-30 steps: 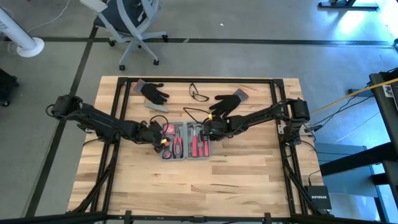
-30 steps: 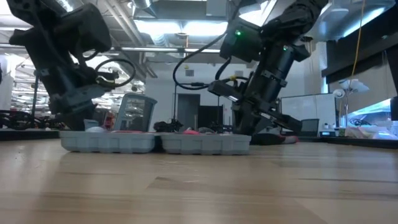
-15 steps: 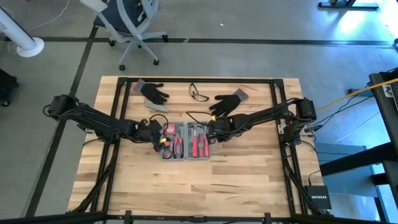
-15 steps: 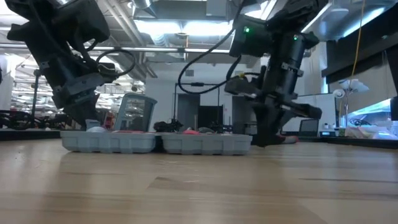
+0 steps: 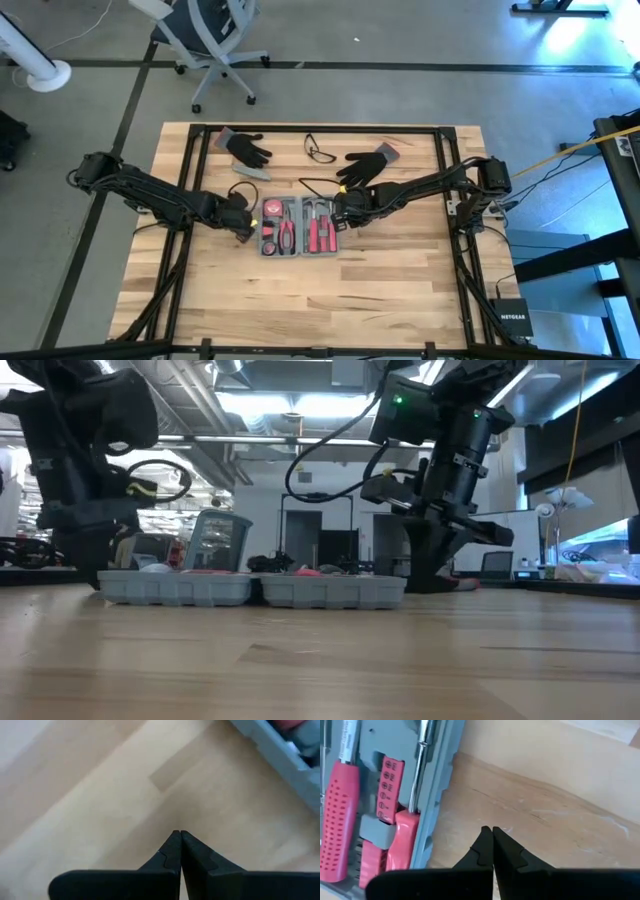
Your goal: Prefit tool cases
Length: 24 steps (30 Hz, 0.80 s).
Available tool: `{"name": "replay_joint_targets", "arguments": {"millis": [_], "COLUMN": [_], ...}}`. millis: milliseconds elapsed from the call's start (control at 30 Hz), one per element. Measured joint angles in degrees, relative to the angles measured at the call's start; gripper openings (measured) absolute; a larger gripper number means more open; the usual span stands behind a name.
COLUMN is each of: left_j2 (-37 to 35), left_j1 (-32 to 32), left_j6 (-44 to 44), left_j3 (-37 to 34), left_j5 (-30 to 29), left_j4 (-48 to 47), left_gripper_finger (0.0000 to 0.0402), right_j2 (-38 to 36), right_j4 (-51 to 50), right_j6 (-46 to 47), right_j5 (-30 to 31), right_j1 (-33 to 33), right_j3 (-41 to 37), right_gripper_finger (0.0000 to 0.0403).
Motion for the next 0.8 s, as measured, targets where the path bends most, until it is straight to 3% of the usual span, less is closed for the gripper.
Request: {"name": "replay_joint_targets", "arguments": {"millis": [267,533,800], "left_j2": [0.13,-0.11,-0.02], "left_j1": [0.11,-0.74,-0.70], "left_j6": [0.95,-8.90,-10.69], "left_j3": [-2.65,-7.96,-8.46], "left_j5": [1.99,0.92,0.94], "left_j4": [17.77,20.46,23.48], "left_gripper_finger": [0.0000,0.0000,0.0000], "right_j2": [0.00,0.00,0.00], "right_j4": [2.48,3.15,5.50], "right_j6": [-1.36,-2.47,-2.54], "right_j5": [0.06,0.52,1.08], "right_j1": [0.00,-0.04,-0.04], "right_j3": [0.00,0.00,0.00], "right_gripper_finger": [0.0000,0.0000,0.0000]}}
